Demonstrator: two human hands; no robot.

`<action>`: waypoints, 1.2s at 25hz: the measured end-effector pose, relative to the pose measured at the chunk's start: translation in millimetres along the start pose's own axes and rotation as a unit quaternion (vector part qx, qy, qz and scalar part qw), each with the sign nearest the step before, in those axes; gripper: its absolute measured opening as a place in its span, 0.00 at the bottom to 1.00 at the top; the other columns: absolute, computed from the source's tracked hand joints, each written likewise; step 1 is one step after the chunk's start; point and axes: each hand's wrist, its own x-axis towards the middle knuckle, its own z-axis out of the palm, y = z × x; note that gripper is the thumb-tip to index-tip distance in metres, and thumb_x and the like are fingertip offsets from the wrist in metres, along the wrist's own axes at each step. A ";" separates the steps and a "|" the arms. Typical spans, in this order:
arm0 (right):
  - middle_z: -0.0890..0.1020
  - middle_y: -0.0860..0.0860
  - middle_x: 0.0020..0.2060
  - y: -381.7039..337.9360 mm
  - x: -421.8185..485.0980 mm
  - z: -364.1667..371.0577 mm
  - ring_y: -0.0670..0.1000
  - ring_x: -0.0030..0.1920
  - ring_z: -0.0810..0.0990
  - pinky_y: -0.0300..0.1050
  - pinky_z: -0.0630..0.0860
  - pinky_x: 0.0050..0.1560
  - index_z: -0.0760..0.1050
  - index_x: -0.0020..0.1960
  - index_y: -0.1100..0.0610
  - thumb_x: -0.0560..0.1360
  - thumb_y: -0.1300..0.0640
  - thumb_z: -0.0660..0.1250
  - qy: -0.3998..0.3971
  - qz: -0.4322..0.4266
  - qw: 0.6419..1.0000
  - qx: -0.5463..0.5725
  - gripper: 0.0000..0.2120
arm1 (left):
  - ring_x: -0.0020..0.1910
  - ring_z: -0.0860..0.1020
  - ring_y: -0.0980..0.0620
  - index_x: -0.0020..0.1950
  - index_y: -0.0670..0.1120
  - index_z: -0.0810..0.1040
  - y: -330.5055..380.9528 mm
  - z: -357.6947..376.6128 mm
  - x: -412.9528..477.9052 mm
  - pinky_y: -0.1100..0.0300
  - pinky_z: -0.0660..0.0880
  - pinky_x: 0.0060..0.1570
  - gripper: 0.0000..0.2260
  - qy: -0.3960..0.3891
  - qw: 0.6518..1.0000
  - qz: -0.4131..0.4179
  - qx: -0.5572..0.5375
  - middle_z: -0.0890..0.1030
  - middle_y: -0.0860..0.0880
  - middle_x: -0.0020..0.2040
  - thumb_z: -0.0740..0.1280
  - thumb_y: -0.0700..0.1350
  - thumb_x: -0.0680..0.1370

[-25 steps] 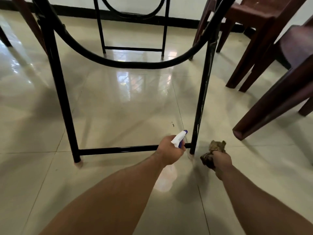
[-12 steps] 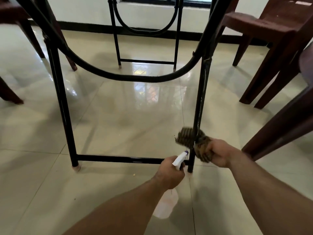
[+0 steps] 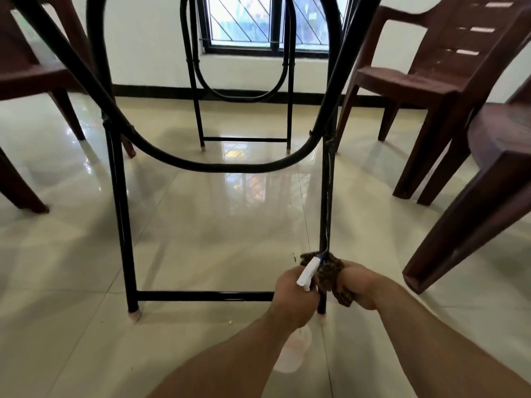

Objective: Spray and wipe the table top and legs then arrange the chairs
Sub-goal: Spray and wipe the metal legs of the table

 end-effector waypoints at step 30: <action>0.84 0.57 0.41 -166.2 -47.1 22.8 0.54 0.40 0.81 0.48 0.75 0.41 0.80 0.56 0.61 0.68 0.78 0.51 0.092 -0.249 0.963 0.046 0.28 | 0.36 0.77 0.54 0.41 0.45 0.79 144.3 -86.3 54.8 0.63 0.75 0.37 0.08 0.032 0.981 0.108 -0.155 0.79 0.47 0.39 0.68 0.33 0.75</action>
